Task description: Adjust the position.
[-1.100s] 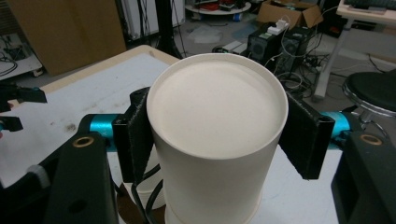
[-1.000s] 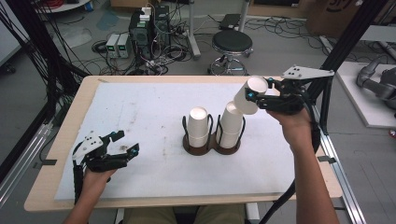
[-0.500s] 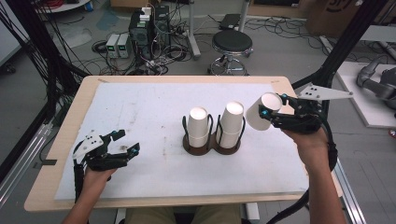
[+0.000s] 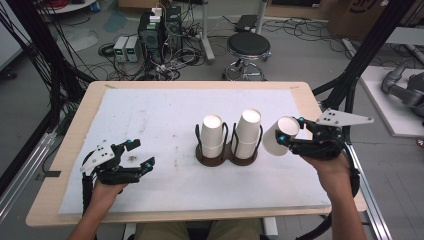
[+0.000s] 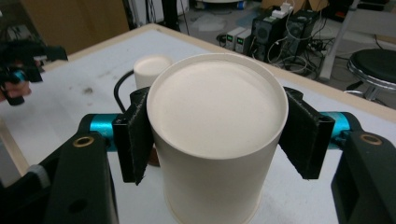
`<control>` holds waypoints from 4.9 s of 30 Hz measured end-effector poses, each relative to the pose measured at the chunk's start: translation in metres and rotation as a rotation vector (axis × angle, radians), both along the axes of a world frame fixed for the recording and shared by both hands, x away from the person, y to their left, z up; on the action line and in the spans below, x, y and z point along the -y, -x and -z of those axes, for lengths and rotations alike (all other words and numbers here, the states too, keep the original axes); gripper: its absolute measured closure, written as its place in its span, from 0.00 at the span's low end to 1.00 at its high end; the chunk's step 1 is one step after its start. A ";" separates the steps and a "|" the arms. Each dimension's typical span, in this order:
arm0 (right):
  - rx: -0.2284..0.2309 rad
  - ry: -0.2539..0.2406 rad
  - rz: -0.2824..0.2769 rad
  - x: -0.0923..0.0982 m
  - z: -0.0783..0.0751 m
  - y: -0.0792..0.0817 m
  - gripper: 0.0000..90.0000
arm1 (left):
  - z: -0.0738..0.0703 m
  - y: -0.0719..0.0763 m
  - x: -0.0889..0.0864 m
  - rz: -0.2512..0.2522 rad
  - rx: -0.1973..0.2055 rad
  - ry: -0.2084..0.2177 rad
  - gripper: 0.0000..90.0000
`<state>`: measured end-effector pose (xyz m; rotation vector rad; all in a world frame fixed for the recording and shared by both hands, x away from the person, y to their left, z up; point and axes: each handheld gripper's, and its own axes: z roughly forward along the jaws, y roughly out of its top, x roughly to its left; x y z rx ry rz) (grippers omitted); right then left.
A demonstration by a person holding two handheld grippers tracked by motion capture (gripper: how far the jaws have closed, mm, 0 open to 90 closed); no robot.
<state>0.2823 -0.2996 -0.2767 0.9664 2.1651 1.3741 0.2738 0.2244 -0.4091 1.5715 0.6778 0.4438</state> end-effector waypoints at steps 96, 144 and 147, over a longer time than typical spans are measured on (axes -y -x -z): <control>-0.057 -0.042 -0.511 -0.134 0.057 0.001 0.29 | -0.004 -0.008 0.143 0.502 0.008 -0.140 0.29; -0.094 0.262 -0.746 -0.150 0.069 -0.012 0.34 | -0.062 -0.023 0.172 0.692 -0.192 -0.842 0.32; -0.102 0.278 -0.751 -0.150 0.071 -0.013 0.37 | -0.058 -0.024 0.171 0.696 -0.193 -0.831 0.32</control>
